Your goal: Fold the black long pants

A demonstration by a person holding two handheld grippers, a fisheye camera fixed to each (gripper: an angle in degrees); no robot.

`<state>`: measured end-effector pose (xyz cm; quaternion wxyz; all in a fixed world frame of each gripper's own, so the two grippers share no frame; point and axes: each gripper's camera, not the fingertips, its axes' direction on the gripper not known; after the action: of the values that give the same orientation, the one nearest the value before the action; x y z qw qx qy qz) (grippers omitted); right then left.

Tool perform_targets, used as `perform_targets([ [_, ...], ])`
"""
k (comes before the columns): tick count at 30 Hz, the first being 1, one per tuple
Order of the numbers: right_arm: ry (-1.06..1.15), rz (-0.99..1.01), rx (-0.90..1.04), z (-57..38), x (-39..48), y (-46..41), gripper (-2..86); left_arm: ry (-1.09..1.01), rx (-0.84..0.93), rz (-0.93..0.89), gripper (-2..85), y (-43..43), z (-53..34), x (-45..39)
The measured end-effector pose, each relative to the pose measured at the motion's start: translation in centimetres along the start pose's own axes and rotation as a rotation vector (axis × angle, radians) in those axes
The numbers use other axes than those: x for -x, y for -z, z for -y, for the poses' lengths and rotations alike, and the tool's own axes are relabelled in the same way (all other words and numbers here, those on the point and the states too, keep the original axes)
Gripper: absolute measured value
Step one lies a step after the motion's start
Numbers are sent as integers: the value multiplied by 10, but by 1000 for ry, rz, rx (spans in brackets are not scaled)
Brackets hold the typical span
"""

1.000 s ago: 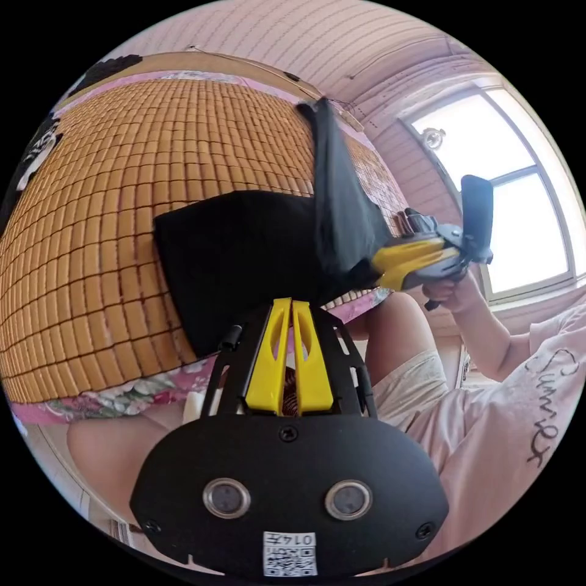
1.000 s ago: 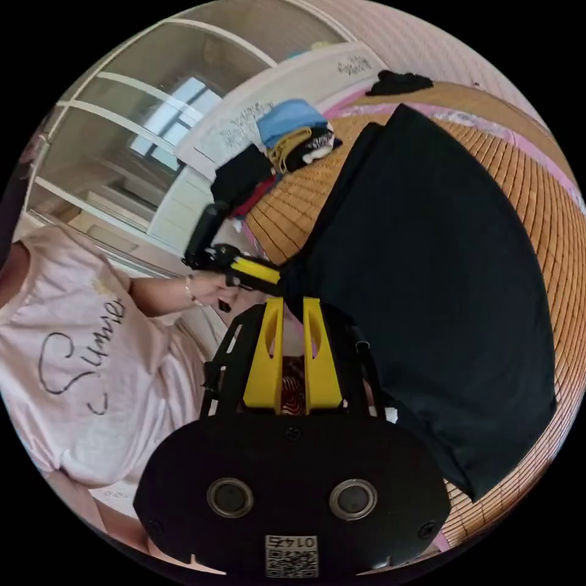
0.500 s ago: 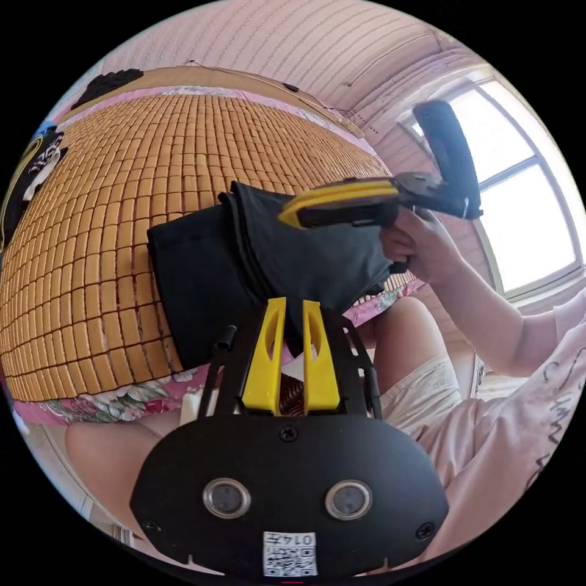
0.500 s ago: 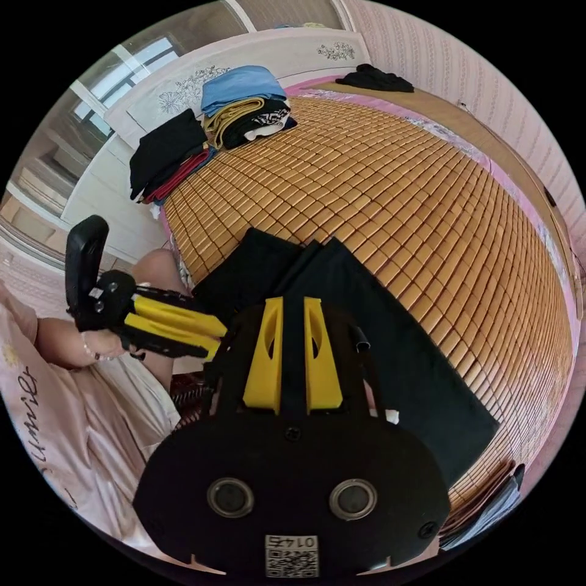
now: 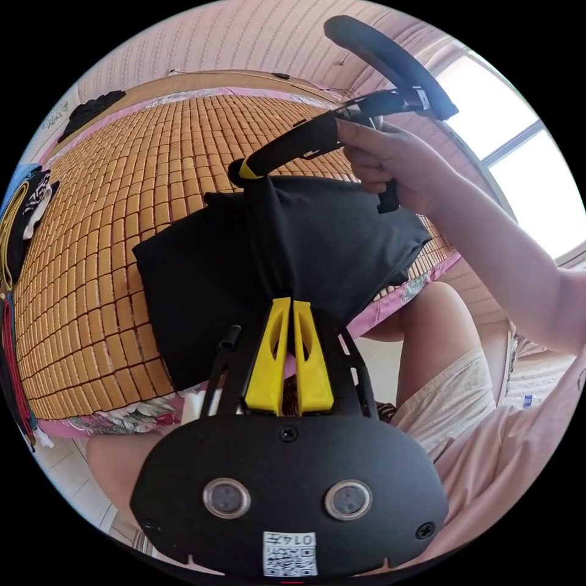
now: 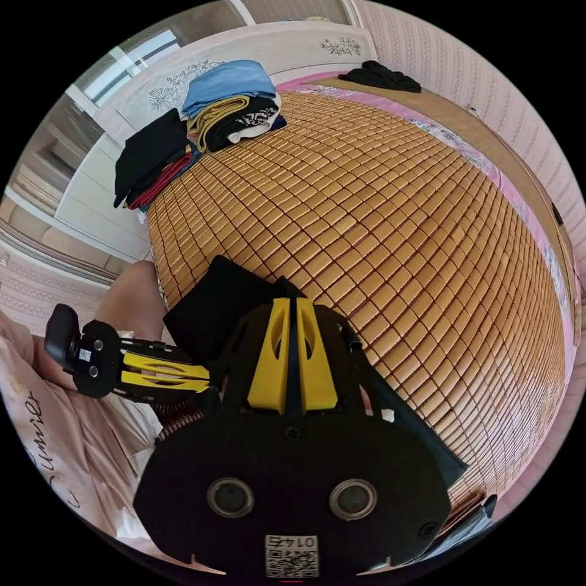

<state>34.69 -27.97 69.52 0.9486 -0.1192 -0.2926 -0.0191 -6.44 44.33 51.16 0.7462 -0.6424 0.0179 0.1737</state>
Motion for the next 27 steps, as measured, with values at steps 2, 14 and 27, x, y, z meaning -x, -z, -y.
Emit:
perform_targets([
  [2, 10, -15, -23, 2, 3, 13, 3, -26, -25, -2, -8, 9, -4, -4],
  [14, 59, -19, 23, 49, 9, -5, 94, 54, 18, -10, 33, 12, -27, 5],
  [27, 128, 156, 83, 71, -37, -8, 48, 54, -47, -10, 95, 27, -16, 2],
])
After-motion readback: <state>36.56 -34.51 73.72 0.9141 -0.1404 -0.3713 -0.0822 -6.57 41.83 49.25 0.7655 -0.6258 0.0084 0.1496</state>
